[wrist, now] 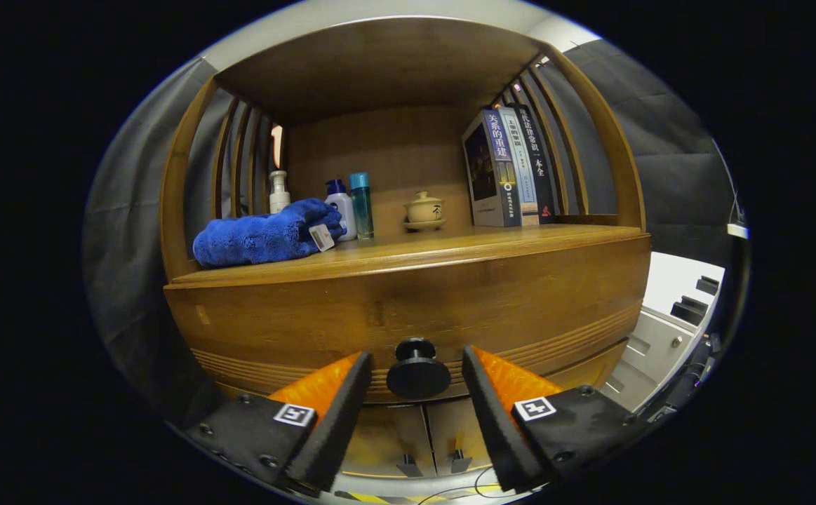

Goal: Pull open the drawer, take out the items inside it, and place them on the countertop above the cabinet.

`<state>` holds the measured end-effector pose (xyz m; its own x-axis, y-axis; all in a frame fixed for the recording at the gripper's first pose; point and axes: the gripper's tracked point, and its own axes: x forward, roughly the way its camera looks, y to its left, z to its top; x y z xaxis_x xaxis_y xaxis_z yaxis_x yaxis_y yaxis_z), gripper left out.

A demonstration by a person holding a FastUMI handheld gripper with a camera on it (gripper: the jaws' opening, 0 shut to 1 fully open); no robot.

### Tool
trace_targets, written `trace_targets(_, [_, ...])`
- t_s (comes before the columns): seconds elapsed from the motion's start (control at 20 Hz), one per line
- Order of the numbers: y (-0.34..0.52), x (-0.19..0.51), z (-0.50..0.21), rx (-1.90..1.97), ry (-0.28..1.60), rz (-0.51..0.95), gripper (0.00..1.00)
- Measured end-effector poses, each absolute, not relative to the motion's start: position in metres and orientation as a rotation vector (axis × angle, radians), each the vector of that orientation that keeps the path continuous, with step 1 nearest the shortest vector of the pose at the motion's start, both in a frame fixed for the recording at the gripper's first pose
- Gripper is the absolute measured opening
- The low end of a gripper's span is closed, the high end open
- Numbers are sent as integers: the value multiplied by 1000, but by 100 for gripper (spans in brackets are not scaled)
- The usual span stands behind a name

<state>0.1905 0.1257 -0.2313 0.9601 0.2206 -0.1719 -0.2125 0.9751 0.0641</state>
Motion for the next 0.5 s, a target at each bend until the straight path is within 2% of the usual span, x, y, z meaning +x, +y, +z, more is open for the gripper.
trace_targets(0.35, [123, 195, -235, 33, 205, 211, 51])
trace_targets(0.5, [124, 196, -238, -30, 196, 204, 41])
